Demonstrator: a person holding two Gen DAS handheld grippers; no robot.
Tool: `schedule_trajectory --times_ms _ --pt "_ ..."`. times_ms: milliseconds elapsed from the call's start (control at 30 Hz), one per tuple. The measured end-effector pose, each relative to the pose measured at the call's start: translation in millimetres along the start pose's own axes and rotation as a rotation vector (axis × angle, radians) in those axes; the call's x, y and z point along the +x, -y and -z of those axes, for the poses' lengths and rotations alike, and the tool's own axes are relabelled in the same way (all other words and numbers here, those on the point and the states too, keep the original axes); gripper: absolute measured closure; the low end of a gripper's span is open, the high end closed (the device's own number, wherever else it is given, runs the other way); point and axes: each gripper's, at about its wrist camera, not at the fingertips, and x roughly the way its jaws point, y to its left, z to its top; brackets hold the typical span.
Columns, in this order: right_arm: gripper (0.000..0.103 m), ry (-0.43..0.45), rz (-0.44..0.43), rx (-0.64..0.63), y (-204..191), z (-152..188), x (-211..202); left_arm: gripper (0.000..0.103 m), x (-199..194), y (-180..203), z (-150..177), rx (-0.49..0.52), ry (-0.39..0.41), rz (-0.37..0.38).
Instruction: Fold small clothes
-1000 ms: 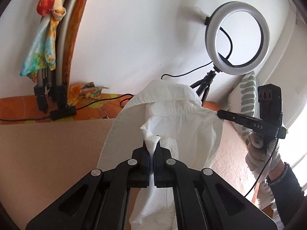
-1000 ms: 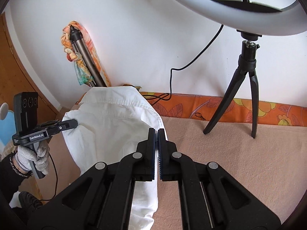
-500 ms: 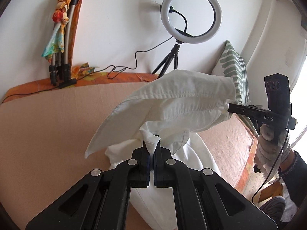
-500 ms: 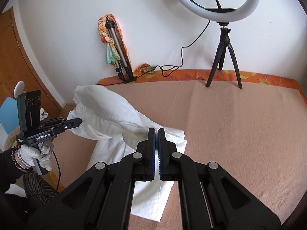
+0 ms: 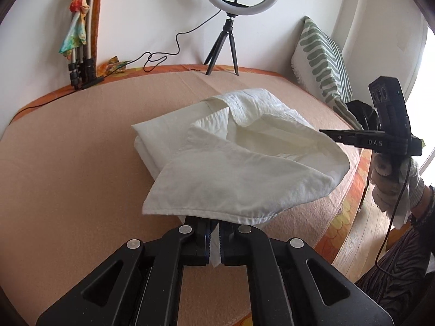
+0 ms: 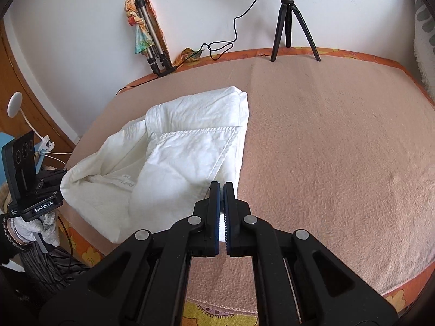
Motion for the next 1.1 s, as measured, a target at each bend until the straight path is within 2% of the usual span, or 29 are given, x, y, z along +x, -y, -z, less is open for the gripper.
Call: schedule_trajectory --times_ms 100,267,367,467,633,700,767,867,933,1000,1100 --pt "0.100 -0.034 0.033 -0.043 -5.0 8.3 -6.1 0.096 -11.9 3.1 16.5 0.064 -0.047 -0.031" --pt "0.097 -0.047 0.129 -0.071 -3.6 24.6 -26.9 0.096 -49.9 -9.5 24.9 0.040 -0.039 -0.023" --pt "0.096 0.003 0.107 -0.045 -5.6 21.6 -37.6 0.096 -62.8 -14.4 13.4 0.022 0.005 -0.032" --pt "0.096 0.029 0.084 -0.049 -11.7 12.0 -33.6 0.096 -59.7 -17.0 -5.9 -0.003 0.039 -0.017" --pt "0.096 0.036 0.060 -0.071 -24.1 -8.4 -11.3 0.094 -39.4 -15.8 -38.1 -0.054 0.087 0.012" --pt "0.096 0.040 0.036 -0.067 -26.8 -20.4 -1.0 0.094 -27.9 -16.8 -50.3 -0.087 0.092 0.031" --pt "0.096 0.048 0.025 -0.060 -28.3 -32.7 10.1 0.094 -14.5 -13.0 -61.4 -0.077 0.088 0.025" --pt "0.096 0.046 0.030 -0.059 -29.4 -45.9 30.7 0.094 10.7 -9.9 -73.0 -0.082 0.050 0.056" --pt "0.096 0.011 0.026 -0.050 -28.2 -48.6 48.8 0.090 30.6 -8.5 -75.7 -0.079 0.017 0.047" --pt "0.096 -0.039 0.042 -0.048 -26.6 -42.6 66.6 0.090 50.8 -8.4 -73.3 -0.089 -0.033 0.047" --pt "0.096 -0.141 0.018 -0.047 -23.2 -20.6 87.3 0.090 76.6 -8.1 -53.5 -0.065 -0.134 0.016"
